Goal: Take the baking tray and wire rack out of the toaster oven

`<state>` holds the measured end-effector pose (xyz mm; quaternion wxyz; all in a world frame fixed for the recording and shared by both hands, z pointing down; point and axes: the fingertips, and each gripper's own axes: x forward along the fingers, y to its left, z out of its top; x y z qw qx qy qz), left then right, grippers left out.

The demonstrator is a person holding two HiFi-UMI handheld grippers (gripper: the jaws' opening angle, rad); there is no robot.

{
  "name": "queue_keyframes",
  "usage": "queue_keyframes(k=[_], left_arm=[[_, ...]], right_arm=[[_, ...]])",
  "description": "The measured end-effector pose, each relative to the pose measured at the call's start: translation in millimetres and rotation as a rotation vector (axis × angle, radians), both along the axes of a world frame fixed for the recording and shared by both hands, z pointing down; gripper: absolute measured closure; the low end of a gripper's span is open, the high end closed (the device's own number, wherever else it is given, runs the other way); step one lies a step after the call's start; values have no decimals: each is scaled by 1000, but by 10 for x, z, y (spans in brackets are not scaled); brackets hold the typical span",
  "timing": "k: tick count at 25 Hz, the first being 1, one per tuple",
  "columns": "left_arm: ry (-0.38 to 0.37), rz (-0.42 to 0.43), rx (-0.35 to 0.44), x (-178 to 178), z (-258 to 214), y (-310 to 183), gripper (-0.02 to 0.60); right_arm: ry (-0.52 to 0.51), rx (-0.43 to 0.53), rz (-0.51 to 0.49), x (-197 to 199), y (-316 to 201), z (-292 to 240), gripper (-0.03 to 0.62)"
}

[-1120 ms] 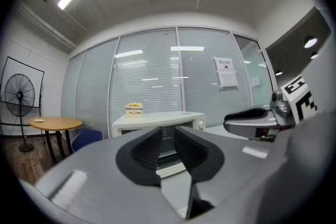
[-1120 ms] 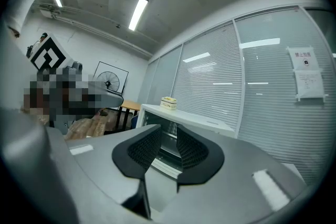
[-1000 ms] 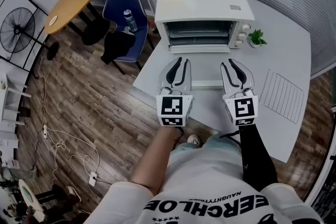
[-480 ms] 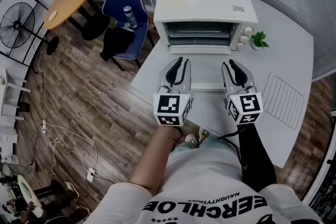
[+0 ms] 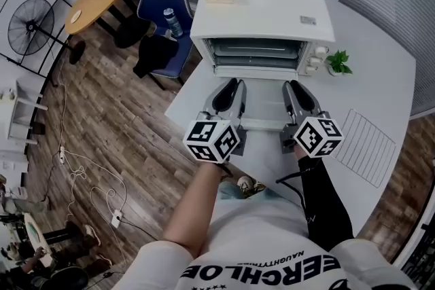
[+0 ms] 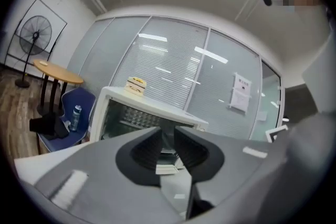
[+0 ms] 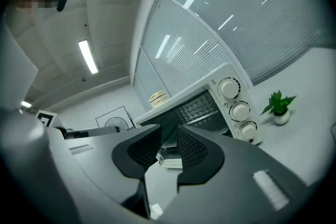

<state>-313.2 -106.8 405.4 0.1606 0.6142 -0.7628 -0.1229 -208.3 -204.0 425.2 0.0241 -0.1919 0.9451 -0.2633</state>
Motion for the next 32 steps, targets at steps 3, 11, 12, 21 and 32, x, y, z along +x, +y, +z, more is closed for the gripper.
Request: queue_keyframes(k=[3,11,12,21,32], left_arm=[[143,-32,53,-113,63,-40,506],[409,-70,140,-483,366,-190,483],[437,-68,149,-525,412,-221,482],[689,-31,183,-792,864,-576,443],[887,-49,181,-1112,1353,-897,428]], right_arm=[[-45,-84,-16,-26,-72,80,520],[-143,-309,2,-188,-214,331,490],[-152,-330,6,-232,-226,362,490],[-267,-577,87,-597,-469,748,490],[-286,-701,174,-947,-799,1187,473]])
